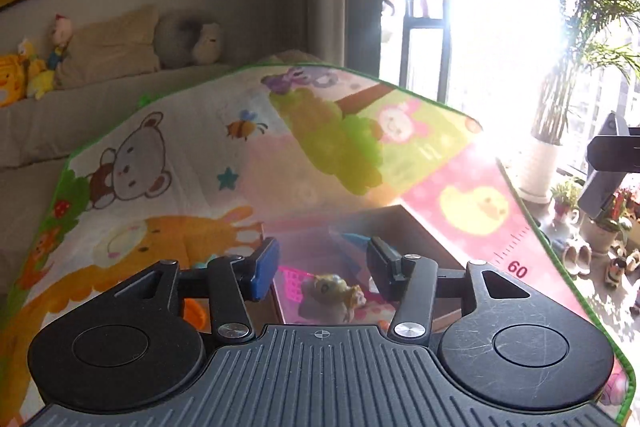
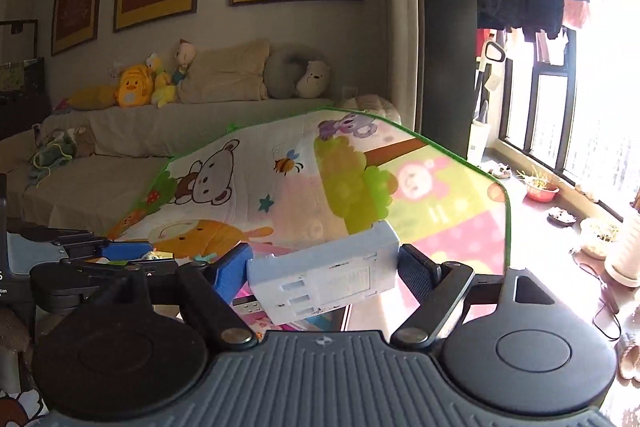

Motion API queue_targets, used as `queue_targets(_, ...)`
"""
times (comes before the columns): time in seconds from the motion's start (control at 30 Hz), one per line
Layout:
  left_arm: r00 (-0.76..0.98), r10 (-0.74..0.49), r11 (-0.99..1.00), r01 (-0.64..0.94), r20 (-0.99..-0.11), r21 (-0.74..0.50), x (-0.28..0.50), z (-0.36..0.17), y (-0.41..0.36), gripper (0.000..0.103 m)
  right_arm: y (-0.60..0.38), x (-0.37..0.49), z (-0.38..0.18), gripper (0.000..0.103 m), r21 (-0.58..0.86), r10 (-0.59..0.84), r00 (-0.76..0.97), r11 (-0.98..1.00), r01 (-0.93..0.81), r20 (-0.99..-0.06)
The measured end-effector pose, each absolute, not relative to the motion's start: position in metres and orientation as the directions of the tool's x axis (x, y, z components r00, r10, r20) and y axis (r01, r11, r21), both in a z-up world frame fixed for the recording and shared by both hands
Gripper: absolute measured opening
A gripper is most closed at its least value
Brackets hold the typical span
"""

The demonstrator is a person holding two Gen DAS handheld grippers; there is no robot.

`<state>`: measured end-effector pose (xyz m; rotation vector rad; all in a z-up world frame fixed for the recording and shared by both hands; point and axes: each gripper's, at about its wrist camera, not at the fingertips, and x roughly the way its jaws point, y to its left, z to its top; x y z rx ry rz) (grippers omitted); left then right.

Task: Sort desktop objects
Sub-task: 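Drop the figurine into the pink box with the left tool while the right tool drops the battery holder there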

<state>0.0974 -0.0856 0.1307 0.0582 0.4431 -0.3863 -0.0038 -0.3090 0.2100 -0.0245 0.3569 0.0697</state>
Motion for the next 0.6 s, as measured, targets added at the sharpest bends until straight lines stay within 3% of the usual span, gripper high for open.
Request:
queue_targets(0.03, 0.837, -0.337, 0.934, 0.356, -0.432, -0.038, 0.101, 0.128, -0.083, 0.064, -0.312, 0.0, 0.211, 0.08, -0.006, 0.059, 0.934, 0.998, -0.066, -0.351)
queue_targets(0.13, 0.835, -0.312, 0.945, 0.32, -0.452, -0.063, 0.093, 0.111, -0.064, 0.102, -0.318, 0.008, 0.209, 0.08, 0.018, 0.071, 0.925, 0.997, -0.069, -0.372)
queue_targets(0.3, 0.805, -0.197, 0.966, 0.257, -0.559, 0.029, 0.065, 0.062, -0.035, 0.102, -0.31, 0.042, 0.197, 0.08, 0.063, 0.109, 0.891, 0.994, -0.09, -0.441)
queue_targets(0.6, 0.766, -0.147, 0.986, 0.164, -0.626, -0.031, 0.048, 0.035, 0.007, 0.102, -0.251, 0.164, 0.183, 0.08, 0.161, 0.197, 0.834, 0.978, -0.132, -0.515)
